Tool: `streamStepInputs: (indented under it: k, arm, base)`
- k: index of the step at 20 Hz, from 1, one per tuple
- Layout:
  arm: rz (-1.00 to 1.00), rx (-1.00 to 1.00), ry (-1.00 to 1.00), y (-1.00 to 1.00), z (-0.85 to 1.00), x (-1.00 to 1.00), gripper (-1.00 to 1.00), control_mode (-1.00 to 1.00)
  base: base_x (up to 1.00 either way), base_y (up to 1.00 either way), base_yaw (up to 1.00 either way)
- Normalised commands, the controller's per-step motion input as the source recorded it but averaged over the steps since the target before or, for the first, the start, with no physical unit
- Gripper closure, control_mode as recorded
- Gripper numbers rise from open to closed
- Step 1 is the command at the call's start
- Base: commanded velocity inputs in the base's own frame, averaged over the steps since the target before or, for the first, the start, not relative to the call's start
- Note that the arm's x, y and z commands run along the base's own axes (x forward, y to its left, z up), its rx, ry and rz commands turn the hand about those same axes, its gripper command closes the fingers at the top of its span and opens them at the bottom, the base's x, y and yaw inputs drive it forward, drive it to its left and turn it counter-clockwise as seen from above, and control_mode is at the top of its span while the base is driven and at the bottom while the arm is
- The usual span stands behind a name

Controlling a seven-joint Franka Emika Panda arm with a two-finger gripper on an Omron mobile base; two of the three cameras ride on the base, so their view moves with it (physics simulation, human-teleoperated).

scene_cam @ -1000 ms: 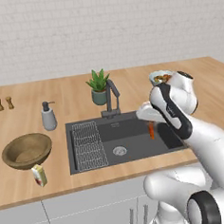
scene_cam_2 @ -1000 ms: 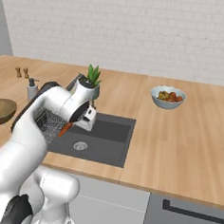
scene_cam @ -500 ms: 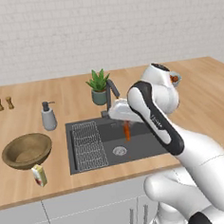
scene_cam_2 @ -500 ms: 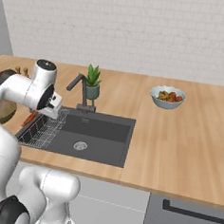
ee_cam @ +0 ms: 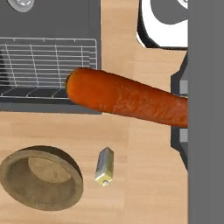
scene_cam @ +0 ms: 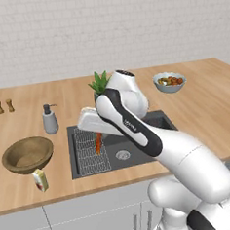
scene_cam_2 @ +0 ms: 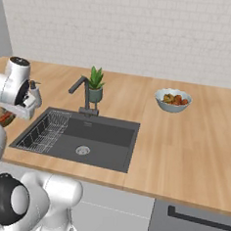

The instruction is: Pick the carrot from the sink and place it in the bowl. Then pick the bowl and place it in the microwave. Then close the microwave door and press the start button.

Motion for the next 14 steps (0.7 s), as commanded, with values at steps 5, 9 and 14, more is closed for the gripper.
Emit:
streamStepInputs:
  k: [5,9,14]
  arm:
    - [0.00,-0.10,0.15,0.98,0.00,0.07,1.00,-1.00]
    - [0.00,-0.21,0.07,0.62,0.00,0.08,1.00,-1.00]
    - [0.00,-0.14,-0.01,0.42,-0.05,0.21,1.00,-1.00]
  base:
    - [0.00,0.00,0.00]
    - [0.00,0.00,0.00]
    - [0.00,0.00,0.00]
